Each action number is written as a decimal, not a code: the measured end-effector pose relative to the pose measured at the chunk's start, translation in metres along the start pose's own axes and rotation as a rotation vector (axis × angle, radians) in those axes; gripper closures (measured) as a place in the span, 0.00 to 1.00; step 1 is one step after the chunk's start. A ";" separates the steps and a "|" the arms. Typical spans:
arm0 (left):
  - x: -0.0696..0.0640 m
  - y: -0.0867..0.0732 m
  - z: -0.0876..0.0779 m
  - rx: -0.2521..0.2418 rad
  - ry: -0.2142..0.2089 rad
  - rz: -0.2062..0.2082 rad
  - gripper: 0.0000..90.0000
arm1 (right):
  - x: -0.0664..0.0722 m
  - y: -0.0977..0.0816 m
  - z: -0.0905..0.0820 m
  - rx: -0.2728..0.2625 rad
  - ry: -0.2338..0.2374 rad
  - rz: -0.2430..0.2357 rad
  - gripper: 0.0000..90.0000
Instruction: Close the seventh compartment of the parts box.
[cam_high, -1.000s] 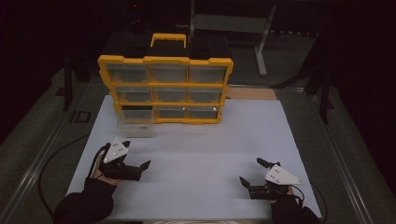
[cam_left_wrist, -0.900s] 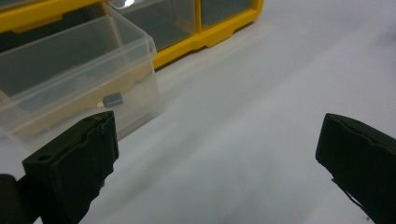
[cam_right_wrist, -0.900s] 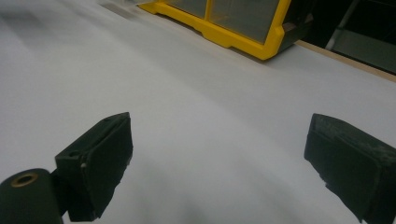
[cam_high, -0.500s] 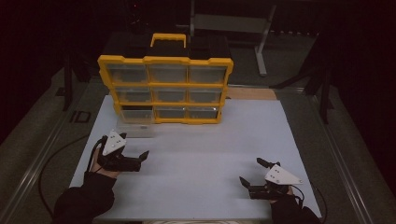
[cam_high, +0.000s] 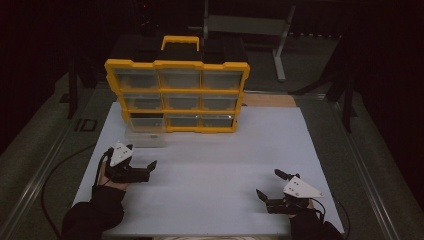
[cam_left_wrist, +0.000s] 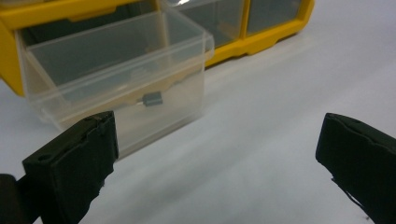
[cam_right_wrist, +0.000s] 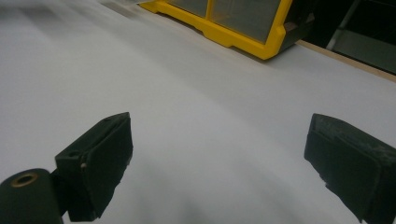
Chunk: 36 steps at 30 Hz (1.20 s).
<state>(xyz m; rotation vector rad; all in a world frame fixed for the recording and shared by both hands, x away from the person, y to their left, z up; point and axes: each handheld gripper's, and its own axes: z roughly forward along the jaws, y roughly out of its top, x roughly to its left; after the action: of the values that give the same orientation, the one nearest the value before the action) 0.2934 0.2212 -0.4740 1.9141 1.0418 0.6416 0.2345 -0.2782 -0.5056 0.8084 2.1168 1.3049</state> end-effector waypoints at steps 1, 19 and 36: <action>0.001 -0.001 0.001 0.004 -0.005 -0.004 0.00 | 0.000 0.000 0.000 0.000 0.000 0.001 0.09; 0.008 -0.015 0.014 0.072 0.035 -0.051 0.03 | 0.000 0.000 0.000 0.000 0.000 -0.004 0.09; 0.006 -0.017 0.014 0.061 0.113 -0.042 0.46 | 0.000 0.001 -0.001 0.000 0.002 -0.007 0.09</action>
<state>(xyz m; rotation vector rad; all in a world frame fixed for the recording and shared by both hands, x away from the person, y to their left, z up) 0.3000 0.2251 -0.4952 1.9206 1.1819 0.7083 0.2342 -0.2783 -0.5049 0.7995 2.1191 1.3024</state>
